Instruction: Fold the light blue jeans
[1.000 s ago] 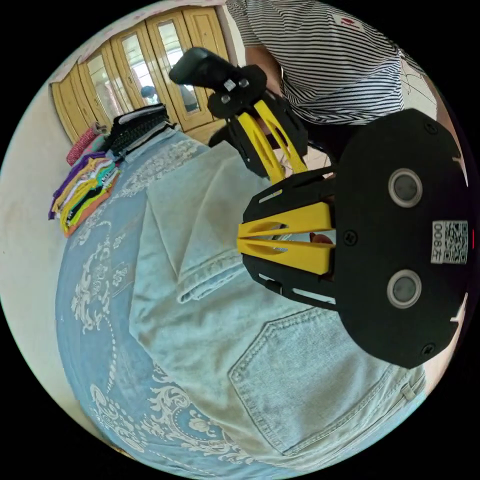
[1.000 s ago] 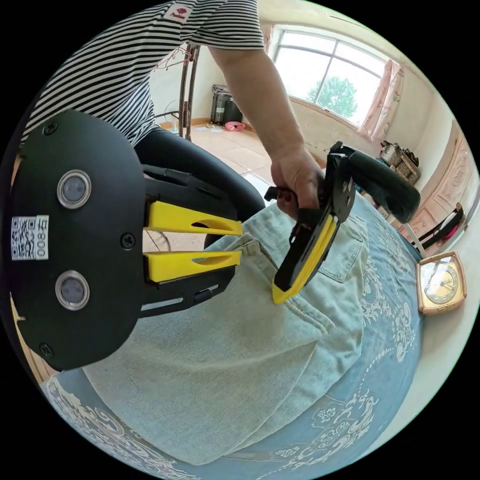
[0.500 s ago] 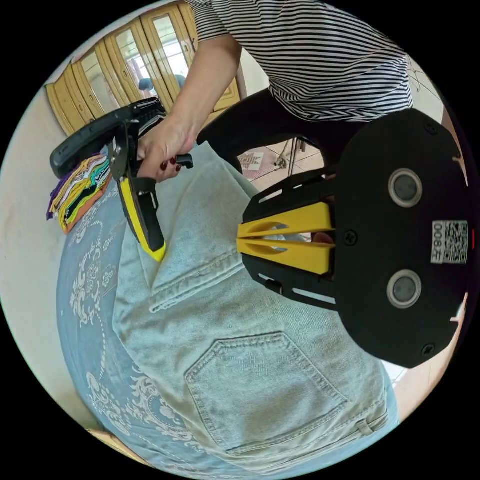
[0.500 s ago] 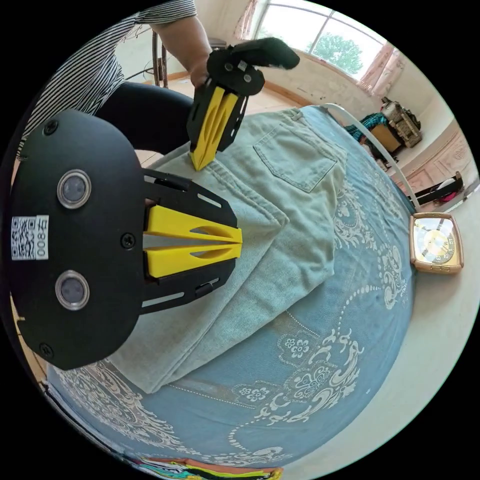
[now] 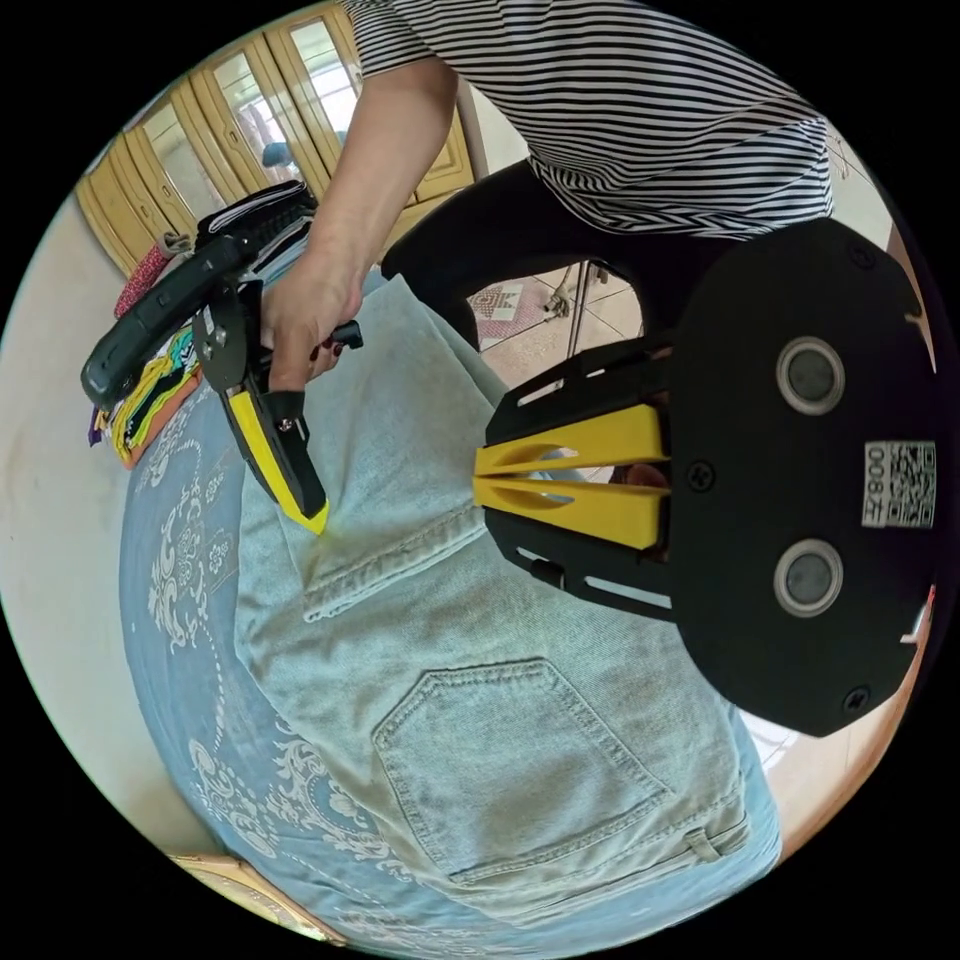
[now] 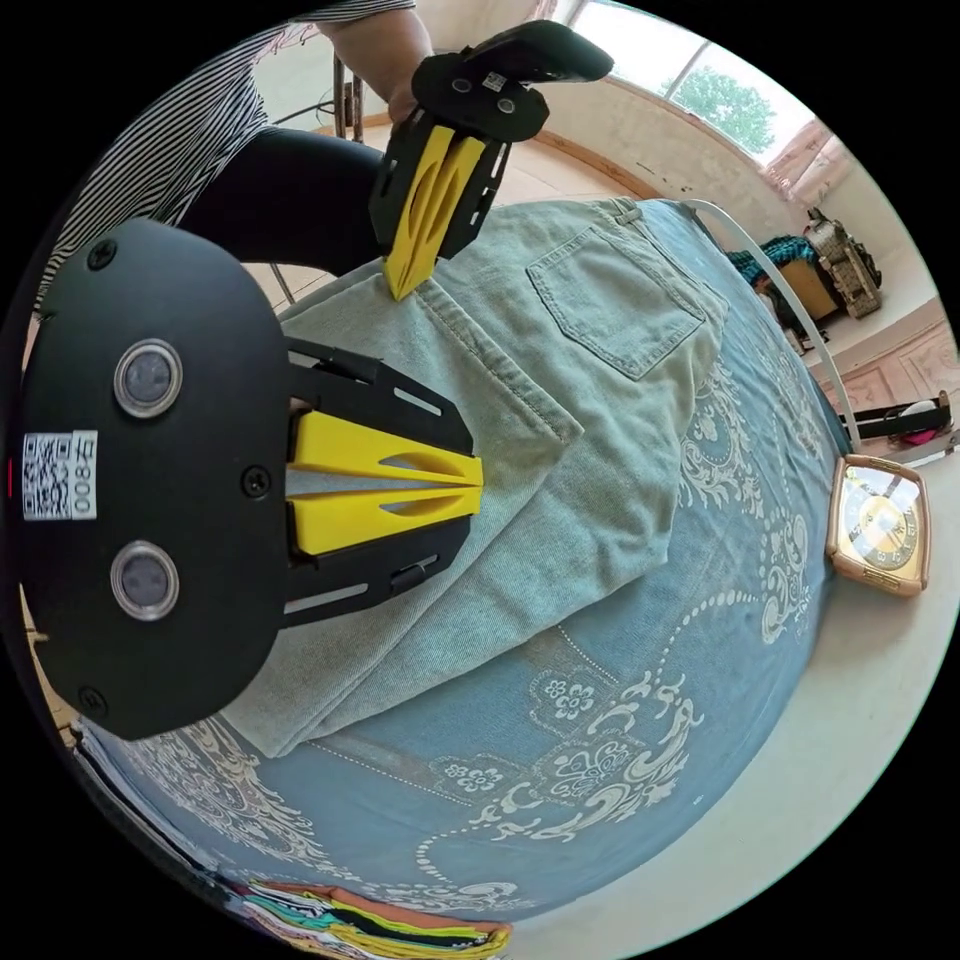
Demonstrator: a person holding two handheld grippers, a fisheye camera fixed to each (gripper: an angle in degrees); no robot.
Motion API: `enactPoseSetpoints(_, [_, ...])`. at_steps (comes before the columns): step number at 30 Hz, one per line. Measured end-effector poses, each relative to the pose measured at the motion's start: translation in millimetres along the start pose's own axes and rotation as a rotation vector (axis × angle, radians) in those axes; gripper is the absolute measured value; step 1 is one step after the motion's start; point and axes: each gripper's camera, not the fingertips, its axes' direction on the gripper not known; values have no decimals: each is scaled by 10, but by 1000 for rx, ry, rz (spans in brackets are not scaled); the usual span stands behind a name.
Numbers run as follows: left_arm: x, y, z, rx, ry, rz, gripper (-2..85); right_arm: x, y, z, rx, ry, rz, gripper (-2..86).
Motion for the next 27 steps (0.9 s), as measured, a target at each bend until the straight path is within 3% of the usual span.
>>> enactPoseSetpoints(6, [116, 101, -6, 35, 36, -52, 1, 188, 72, -239, 149, -68, 61, 0])
enactPoseSetpoints(8, [156, 100, 6, 28, 47, -67, 2, 246, -10, 112, -17, 1, 27, 0])
enactPoseSetpoints(12, [297, 119, -96, 49, 19, -105, 8, 517, 106, 106, 4, -89, 99, 1])
enactPoseSetpoints(15, [566, 138, -199, 93, 1, -57, 20, 795, 485, -131, 93, -146, 177, 3])
enactPoseSetpoints(20, [1168, 59, -102, 101, 74, 58, 64, 1508, 1833, -422, 201, -248, 484, 15])
enactPoseSetpoints(27, [2111, -234, 165, 71, 110, 174, 95, 1946, 2960, -72, 141, -446, 732, 71])
